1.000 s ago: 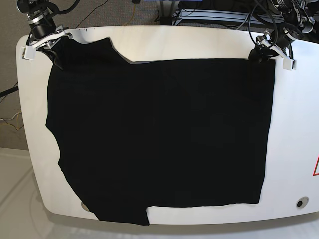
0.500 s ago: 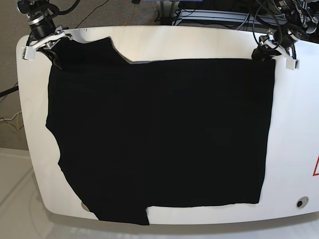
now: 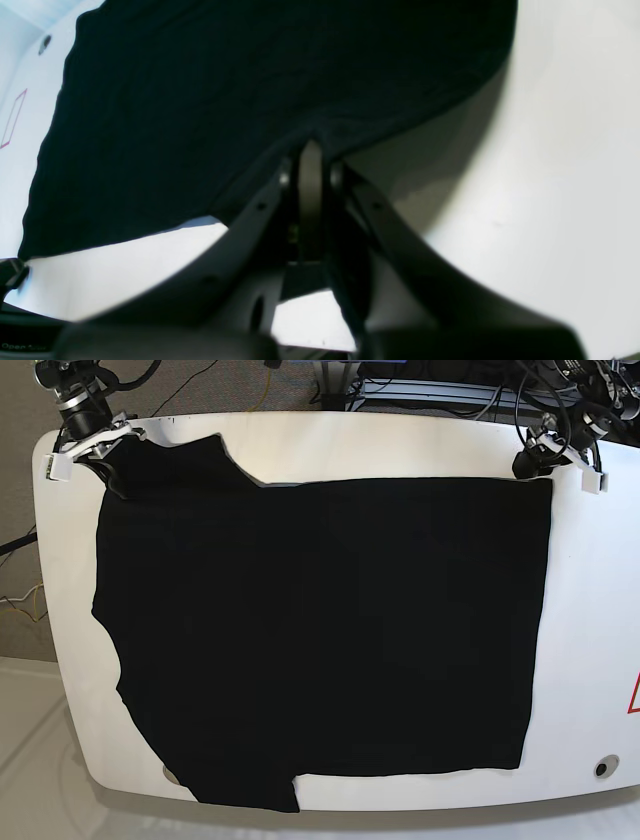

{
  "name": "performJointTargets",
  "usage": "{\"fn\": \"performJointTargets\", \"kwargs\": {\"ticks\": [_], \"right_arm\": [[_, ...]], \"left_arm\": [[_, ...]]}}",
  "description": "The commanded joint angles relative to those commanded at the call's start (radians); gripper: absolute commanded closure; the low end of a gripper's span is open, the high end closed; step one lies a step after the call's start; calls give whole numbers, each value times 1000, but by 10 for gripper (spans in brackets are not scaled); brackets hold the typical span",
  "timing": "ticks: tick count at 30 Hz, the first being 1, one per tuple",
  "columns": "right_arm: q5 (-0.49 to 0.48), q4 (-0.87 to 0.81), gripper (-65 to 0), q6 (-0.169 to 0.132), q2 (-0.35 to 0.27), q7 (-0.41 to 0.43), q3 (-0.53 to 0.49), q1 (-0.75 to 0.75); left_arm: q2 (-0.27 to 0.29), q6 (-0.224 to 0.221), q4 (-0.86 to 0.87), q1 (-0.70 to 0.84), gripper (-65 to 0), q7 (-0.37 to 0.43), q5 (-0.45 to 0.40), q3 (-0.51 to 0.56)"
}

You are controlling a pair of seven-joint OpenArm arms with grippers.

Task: Fold the T-shirt properly

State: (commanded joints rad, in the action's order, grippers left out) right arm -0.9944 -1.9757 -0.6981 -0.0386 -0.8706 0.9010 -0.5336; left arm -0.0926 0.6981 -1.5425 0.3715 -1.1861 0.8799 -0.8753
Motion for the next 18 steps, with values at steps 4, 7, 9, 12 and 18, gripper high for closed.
{"fn": "performJointTargets", "kwargs": {"ticks": [4, 7, 9, 12, 18], "right_arm": [[-4, -4, 0, 0, 1, 1, 1, 1], [-4, -7, 0, 0, 2, 5, 3, 2], [-2, -7, 0, 0, 2, 4, 4, 3], [2, -7, 0, 0, 2, 3, 2, 2], [5, -3, 0, 0, 1, 0, 3, 3]], "left_arm": [[7, 0, -3, -2, -289, 9, 7, 4], [13, 0, -7, -3, -303, 20, 13, 2], [13, 0, -8, -3, -318, 28, 14, 1], [16, 0, -11, -4, -359, 47, 14, -1], [25, 0, -21, 7, -442, 67, 8, -7]]}}
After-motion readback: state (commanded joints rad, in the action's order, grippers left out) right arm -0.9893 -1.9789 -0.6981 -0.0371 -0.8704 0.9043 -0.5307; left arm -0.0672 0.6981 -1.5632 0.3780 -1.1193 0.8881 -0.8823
